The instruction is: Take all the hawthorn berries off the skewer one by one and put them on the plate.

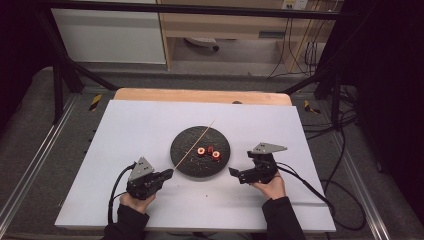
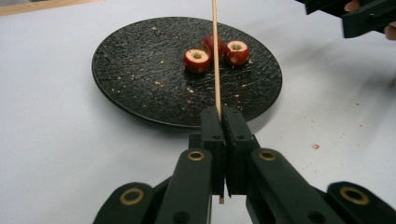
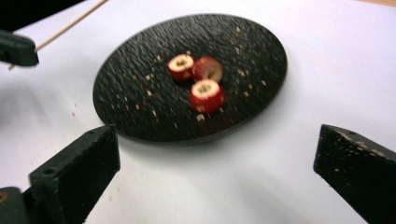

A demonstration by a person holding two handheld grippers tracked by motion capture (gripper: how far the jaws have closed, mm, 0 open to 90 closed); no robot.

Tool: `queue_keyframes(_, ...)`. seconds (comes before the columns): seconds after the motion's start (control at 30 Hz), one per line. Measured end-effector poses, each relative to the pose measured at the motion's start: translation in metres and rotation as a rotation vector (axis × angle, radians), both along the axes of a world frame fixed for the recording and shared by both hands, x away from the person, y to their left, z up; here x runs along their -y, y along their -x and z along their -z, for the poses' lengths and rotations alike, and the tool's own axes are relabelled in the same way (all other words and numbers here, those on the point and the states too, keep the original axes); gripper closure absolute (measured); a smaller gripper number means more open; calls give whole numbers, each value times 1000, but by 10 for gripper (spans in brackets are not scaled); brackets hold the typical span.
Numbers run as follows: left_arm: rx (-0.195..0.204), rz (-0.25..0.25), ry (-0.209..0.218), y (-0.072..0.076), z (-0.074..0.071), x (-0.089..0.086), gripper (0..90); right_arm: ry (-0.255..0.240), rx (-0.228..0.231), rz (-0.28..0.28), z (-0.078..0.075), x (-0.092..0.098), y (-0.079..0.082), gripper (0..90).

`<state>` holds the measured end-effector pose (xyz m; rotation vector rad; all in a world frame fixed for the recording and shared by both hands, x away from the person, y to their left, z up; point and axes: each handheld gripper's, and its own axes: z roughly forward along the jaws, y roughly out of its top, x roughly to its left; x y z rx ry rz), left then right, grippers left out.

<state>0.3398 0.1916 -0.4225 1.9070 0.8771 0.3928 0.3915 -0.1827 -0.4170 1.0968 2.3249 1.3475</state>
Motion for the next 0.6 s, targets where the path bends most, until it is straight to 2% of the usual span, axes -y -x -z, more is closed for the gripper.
queue_keyframes(0.2, -34, -11, -21, -12, -1, 3, 884, 2, -2, 28, 8, 20, 7, 10)
queue_keyframes(0.37, -57, -19, -44, -23, -1, 7, 884, 22, -26, 53, 17, 34, 13, 6)
queue_keyframes(0.6, -90, -25, -73, -35, 0, 15, 883, 12, -14, 52, 25, 46, 19, 5)
